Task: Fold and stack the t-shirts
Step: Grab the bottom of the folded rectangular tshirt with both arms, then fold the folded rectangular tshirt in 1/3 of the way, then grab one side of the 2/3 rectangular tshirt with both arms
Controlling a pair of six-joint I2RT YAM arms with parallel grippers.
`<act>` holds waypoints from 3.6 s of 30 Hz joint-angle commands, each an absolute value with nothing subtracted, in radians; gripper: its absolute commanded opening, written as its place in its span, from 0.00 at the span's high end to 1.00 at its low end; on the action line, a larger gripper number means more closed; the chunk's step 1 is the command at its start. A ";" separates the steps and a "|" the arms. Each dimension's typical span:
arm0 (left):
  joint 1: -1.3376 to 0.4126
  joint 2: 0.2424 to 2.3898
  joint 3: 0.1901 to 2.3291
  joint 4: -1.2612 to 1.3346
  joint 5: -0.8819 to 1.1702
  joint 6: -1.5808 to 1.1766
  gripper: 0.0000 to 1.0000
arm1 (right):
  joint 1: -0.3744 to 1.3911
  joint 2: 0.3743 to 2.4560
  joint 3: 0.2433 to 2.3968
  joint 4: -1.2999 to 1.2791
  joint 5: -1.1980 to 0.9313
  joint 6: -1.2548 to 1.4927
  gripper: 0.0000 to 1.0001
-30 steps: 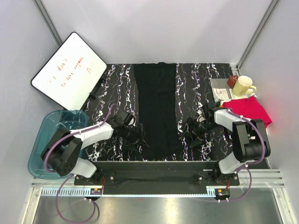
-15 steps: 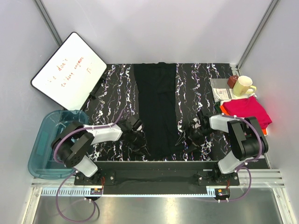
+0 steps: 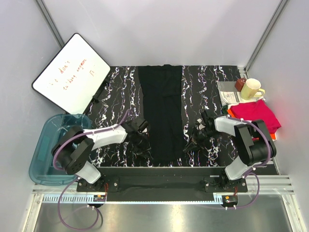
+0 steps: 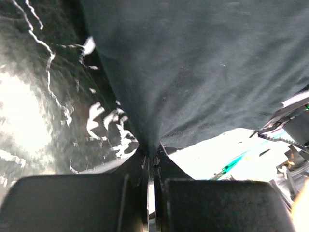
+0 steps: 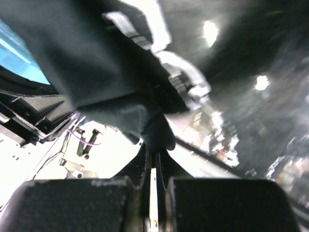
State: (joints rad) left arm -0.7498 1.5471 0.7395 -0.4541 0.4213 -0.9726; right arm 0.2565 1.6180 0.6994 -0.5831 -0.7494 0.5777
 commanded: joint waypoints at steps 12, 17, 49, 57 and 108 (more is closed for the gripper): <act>-0.704 1.511 1.215 -0.752 0.166 -0.809 1.00 | 0.262 1.615 1.222 -0.851 -0.664 0.428 1.00; -0.615 1.560 1.317 -0.770 0.137 -0.770 1.00 | 0.261 1.741 1.443 -0.885 -0.618 0.371 1.00; -0.339 2.145 2.036 -0.876 0.271 -0.598 0.01 | 0.198 2.593 2.678 -1.031 -0.510 0.319 0.29; -0.348 2.069 1.755 -0.790 0.331 -0.583 0.02 | 0.190 2.451 2.475 -1.023 -0.525 0.307 0.13; -0.394 1.798 1.178 -0.587 0.357 -0.638 1.00 | 0.258 1.884 1.235 -0.465 -0.594 0.446 1.00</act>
State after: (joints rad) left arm -0.3969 1.9144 1.2335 -0.5316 0.3561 -0.6804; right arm 0.2382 2.0094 1.2839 -0.4423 -0.6121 0.4877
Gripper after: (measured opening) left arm 0.023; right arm 0.066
